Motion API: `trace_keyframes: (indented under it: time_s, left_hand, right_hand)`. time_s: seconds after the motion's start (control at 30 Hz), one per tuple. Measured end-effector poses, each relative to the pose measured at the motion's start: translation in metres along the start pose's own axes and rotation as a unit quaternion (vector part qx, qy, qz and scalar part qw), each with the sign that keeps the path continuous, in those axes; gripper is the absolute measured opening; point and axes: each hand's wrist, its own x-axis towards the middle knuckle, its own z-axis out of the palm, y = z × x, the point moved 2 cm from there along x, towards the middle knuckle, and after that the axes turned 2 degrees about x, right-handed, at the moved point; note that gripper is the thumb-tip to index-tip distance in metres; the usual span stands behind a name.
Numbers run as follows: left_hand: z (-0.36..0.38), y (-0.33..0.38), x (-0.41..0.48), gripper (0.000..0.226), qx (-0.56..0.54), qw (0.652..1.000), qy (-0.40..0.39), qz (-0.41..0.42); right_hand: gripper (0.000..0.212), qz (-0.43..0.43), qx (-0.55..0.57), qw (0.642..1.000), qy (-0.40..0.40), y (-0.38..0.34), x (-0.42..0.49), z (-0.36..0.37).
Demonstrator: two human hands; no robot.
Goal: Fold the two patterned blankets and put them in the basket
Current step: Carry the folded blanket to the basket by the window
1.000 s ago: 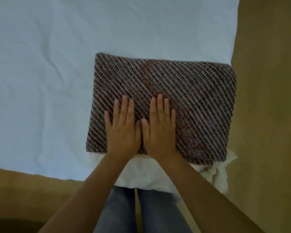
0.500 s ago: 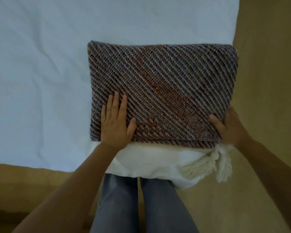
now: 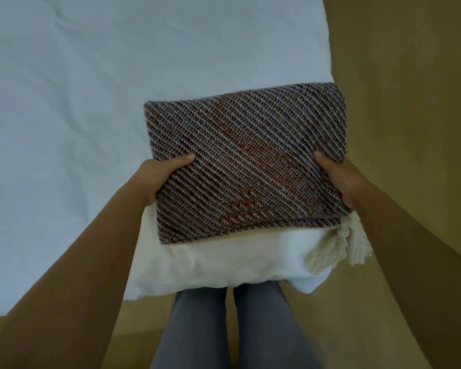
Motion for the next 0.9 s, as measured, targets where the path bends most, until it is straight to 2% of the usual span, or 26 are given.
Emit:
trace_keyframes:
  time_s: [0.1, 0.23, 0.43, 0.67, 0.8, 0.9]
  left_hand:
    - [0.002, 0.005, -0.015, 0.079, 0.017, 0.999, -0.043, 0.023]
    - [0.021, 0.019, -0.053, 0.049, 0.023, 0.993, -0.062, 0.099]
    - [0.103, 0.062, -0.138, 0.042, 0.124, 0.959, -0.136, 0.218]
    - [0.275, 0.061, -0.257, 0.039, 0.231, 0.890, -0.261, 0.295]
    - [0.395, 0.005, -0.327, 0.047, 0.299, 0.843, -0.330, 0.303]
    - [0.474, -0.054, -0.381, 0.037, 0.365, 0.791, -0.375, 0.317]
  right_hand:
    - [0.053, 0.011, 0.027, 0.999, 0.030, 0.003, -0.026, -0.004]
    - [0.054, -0.071, 0.047, 0.992, 0.094, -0.002, -0.075, -0.016]
    - [0.049, -0.099, 0.128, 0.965, 0.208, 0.015, -0.165, -0.075]
    - [0.043, -0.113, 0.232, 0.888, 0.380, 0.085, -0.298, -0.216]
    - [0.036, -0.106, 0.280, 0.834, 0.464, 0.155, -0.379, -0.287]
    - [0.029, -0.076, 0.317, 0.795, 0.512, 0.218, -0.438, -0.328]
